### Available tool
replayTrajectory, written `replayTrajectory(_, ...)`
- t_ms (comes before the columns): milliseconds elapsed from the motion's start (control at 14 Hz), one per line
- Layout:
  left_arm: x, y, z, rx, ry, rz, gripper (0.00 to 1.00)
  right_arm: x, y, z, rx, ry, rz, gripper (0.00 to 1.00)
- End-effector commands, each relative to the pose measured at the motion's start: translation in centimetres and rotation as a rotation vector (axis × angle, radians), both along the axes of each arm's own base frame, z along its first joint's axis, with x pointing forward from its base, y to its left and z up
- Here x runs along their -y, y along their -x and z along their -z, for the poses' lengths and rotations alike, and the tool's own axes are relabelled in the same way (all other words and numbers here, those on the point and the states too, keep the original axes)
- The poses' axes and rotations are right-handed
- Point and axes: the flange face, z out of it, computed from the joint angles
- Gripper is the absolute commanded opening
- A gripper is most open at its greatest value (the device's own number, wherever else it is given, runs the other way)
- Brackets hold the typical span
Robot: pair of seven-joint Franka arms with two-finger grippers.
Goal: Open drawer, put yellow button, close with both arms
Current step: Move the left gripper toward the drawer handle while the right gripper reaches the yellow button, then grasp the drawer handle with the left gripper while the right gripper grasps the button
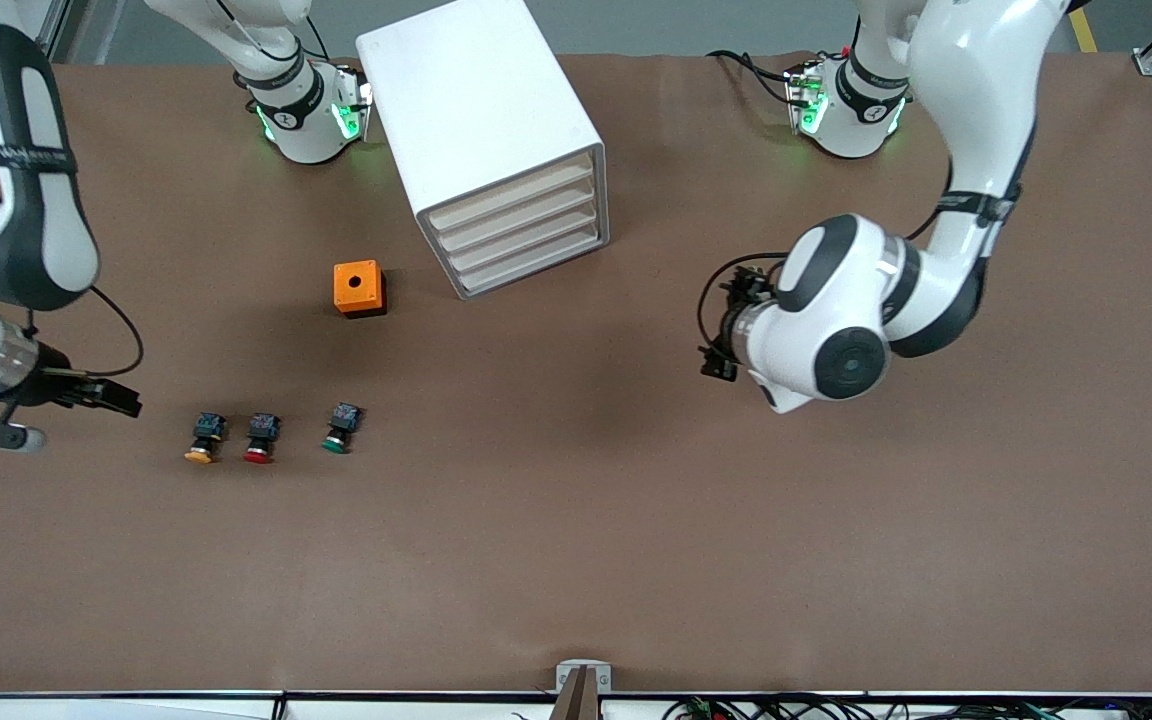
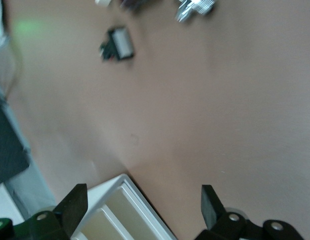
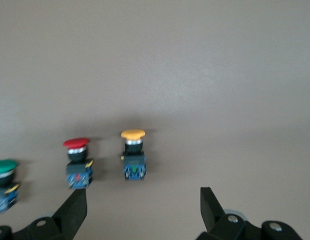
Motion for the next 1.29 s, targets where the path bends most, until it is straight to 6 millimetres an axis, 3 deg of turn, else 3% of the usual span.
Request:
replayTrajectory(0,3.9,1.5,2.5,-0.094,-0.055,-0.101,1.00,-0.4,0.2,5.3,0.033,-0.006,0.015,1.00)
replayTrajectory(214,6.3,2.7,3.8,-0.285,-0.026,-0.305,1.00,-2.0,0.9,9.9,0.040,-0.011,0.038,1.00)
replayTrajectory(429,8.2,3.3,3.3,-0.449,0.018,-0.456,1.00,-3.3,1.7,13.2,0.050,-0.009,0.040,1.00)
replayTrajectory(714,10.6,4.5,3.4,-0.615,-0.017,-0.589,0.71,-3.1,1.9,15.3,0.040,-0.005,0.025,1.00)
replayTrajectory(929,13.3,6.7,3.5,-0.687,-0.052,-0.606,0.63,-2.6,2.0,15.8,0.044,-0.002,0.027,0.98)
replayTrajectory(1000,14.0,7.2,3.7,-0.724,-0.048,-0.613,0.63,-2.7,2.1,15.8,0.040,-0.003,0.026,0.72)
replayTrajectory(1143,14.9,8.1,3.8,-0.747,-0.051,-0.608,0.61,-2.7,2.2,16.0,0.031,-0.005,0.029,0.09)
replayTrajectory(1214,15.7,8.9,4.1,-0.754,-0.057,-0.596,0.61,-2.8,2.2,15.9,0.031,-0.005,0.028,0.00)
